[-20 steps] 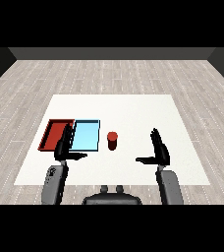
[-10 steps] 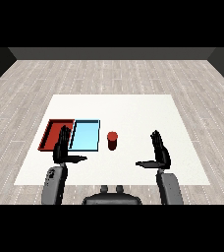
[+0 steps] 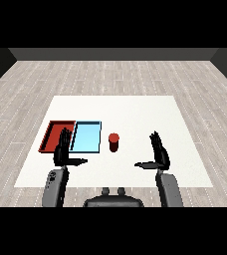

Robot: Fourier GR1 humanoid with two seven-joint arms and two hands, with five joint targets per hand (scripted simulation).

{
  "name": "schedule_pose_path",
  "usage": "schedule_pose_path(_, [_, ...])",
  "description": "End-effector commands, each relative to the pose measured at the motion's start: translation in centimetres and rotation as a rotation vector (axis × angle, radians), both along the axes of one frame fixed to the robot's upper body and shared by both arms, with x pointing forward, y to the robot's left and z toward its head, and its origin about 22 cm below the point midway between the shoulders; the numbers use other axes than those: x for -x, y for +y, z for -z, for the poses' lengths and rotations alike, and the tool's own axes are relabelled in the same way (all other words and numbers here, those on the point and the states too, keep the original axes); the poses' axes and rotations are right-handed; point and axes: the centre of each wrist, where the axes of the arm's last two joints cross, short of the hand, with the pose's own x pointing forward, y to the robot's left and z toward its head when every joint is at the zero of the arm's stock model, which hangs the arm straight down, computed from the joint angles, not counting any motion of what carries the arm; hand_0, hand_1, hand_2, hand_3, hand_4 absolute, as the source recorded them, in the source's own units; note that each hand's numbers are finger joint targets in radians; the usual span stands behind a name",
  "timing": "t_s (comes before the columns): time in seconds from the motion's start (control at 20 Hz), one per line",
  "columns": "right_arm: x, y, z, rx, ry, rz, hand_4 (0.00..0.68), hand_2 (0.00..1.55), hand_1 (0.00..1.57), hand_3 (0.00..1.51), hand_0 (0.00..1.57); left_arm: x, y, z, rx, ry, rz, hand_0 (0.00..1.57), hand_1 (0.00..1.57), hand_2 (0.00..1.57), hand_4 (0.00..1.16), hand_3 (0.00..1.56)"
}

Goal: Pick the red can and put it in the red box

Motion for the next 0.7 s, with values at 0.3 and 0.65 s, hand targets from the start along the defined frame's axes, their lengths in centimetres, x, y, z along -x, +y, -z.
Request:
schedule_pose_path(0.3, [-3.5,3.1,-0.7,0.027,0.033,-0.025,0.000,0.00,0.00,0.00,0.00,-1.2,0.1,-0.1,0.012,-0.003,-0.036,0.00,0.00,0.00,0.00,0.00])
schedule_pose_path(0.65, [-4.3,3.1,-0.2,-0.031,0.076,-0.043,0.000,0.00,0.00,0.00,0.00,-0.9,-0.9,-0.8,0.025,0.006,-0.016,0.00,0.00,0.00,0.00,0.00])
